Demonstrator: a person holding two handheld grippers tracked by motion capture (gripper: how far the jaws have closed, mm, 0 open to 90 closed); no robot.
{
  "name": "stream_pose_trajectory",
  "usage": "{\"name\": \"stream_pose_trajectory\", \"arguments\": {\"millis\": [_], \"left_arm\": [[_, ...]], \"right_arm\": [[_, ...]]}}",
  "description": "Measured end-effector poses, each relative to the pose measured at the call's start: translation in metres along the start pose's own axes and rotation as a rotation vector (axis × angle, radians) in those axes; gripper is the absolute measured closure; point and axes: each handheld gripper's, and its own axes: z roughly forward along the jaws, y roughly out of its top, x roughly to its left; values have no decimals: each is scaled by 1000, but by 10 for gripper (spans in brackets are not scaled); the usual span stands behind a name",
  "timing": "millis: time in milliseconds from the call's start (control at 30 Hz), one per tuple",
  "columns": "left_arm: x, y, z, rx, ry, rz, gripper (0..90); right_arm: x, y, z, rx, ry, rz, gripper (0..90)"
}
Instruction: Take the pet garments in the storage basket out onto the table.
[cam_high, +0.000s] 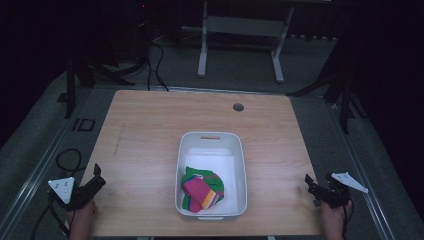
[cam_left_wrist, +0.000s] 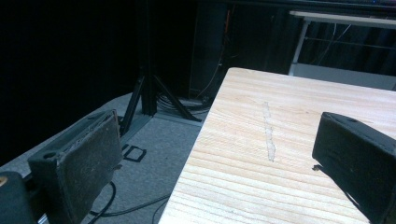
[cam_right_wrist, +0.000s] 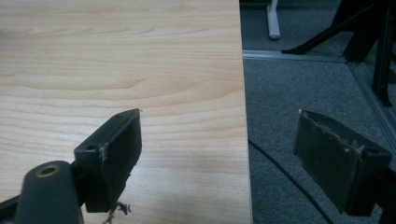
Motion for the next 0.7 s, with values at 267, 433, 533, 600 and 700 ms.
{"name": "stream_pose_trajectory", "arguments": {"millis": [267,433,533,600,700], "left_arm": [[0,0,0,1,4,-1,19],[0,0,0,3,4,-5,19],[0,0,0,3,3,-6,19],[0,0,0,3,3,-6,19],[0,0,0,1,3,-6,19]], "right_arm": [[-3,1,2,33,73,22,112],[-5,1,5,79,144,2,100],[-6,3,8,125,190,-22,100],[-5,4,8,139,215,-39,100],[-4,5,8,149,244,-77,100]]}}
